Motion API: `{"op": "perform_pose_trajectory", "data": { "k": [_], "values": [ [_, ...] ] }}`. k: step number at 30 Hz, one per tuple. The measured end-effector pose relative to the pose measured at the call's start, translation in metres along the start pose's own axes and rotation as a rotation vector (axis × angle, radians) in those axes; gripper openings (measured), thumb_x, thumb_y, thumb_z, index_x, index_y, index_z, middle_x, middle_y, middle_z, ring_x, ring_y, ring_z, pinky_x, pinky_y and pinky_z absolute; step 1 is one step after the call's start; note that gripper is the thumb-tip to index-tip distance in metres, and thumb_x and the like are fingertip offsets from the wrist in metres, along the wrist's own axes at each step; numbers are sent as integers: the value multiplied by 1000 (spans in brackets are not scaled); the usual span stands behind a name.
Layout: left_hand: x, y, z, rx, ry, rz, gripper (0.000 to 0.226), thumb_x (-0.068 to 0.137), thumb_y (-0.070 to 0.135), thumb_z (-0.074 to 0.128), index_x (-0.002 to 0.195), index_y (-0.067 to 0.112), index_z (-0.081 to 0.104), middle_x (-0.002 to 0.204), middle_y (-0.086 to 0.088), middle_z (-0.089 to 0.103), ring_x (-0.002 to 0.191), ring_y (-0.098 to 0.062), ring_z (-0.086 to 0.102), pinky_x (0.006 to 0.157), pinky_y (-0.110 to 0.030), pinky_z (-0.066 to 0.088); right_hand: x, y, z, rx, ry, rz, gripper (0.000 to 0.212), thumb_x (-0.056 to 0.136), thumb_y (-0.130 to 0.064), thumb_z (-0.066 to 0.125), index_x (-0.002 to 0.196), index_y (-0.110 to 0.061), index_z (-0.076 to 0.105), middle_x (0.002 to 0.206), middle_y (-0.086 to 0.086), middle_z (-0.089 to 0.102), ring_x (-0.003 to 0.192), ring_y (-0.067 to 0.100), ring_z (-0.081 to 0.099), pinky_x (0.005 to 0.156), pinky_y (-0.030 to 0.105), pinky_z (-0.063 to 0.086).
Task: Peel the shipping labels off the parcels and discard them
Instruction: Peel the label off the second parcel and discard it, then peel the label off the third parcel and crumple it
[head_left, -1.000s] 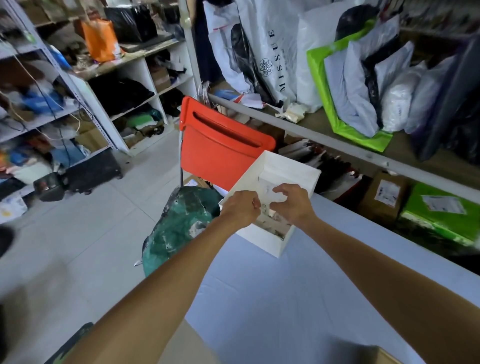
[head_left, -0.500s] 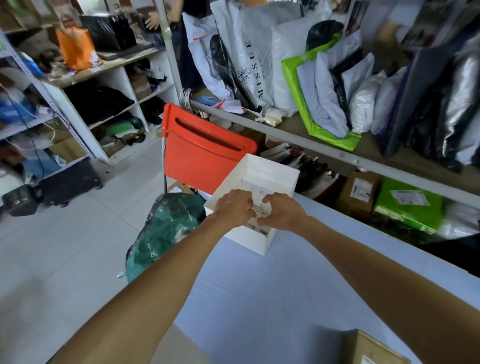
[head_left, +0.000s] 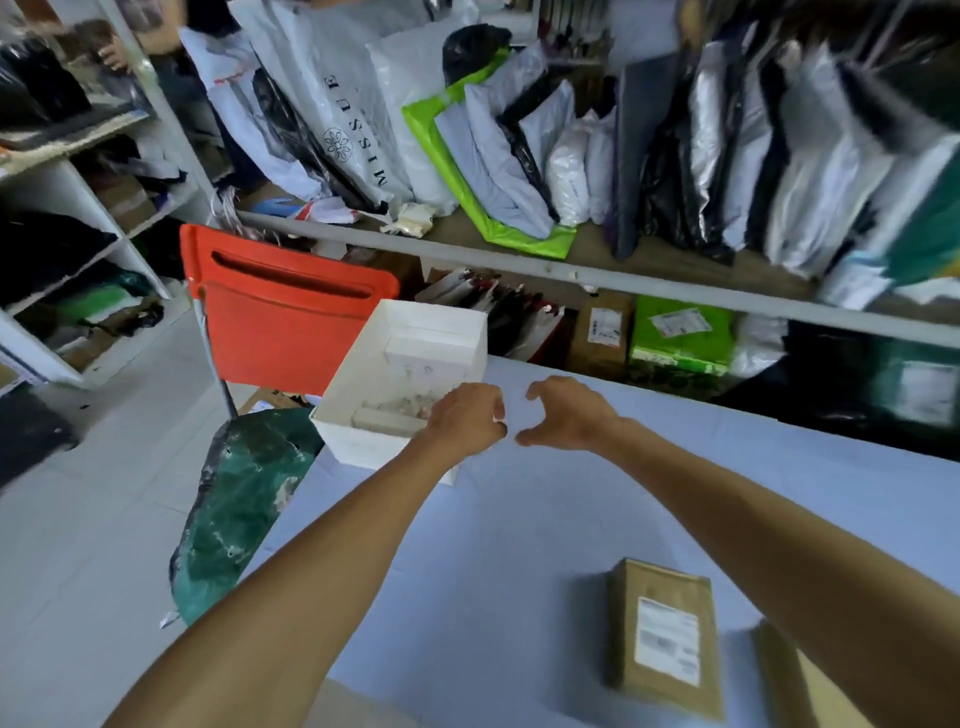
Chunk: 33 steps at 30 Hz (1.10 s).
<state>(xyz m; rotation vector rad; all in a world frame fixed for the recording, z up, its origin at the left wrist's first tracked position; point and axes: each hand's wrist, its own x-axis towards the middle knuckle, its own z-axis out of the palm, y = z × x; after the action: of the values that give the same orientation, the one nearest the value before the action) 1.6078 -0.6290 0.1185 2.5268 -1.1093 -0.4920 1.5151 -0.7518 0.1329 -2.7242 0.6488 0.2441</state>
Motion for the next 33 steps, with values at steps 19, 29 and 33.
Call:
{"op": "perform_pose_trajectory", "data": {
  "k": [19, 29, 33],
  "values": [
    [-54, 164, 129, -12, -122, 115, 19, 86, 22, 64, 104, 17, 64, 109, -3, 66, 97, -23, 61, 79, -30, 49, -156, 174, 22, 30, -48, 204, 70, 77, -49, 69, 133, -13, 50, 132, 8, 56, 119, 27, 52, 88, 36, 45],
    [-82, 149, 145, -37, -164, 59, 16, 83, 19, 64, 99, 17, 64, 106, -2, 65, 96, -22, 61, 84, -34, 52, -187, 177, 51, 54, -88, 244, 64, 79, -49, 68, 128, -12, 51, 130, 10, 55, 118, 29, 52, 93, 40, 47],
    [-90, 138, 152, -43, -187, 34, 13, 82, 21, 62, 94, 19, 65, 102, 0, 66, 94, -21, 62, 81, -31, 50, -187, 177, 58, 99, -90, 267, 63, 79, -49, 68, 126, -10, 52, 129, 10, 56, 117, 29, 53, 93, 40, 48]
  ]
}}
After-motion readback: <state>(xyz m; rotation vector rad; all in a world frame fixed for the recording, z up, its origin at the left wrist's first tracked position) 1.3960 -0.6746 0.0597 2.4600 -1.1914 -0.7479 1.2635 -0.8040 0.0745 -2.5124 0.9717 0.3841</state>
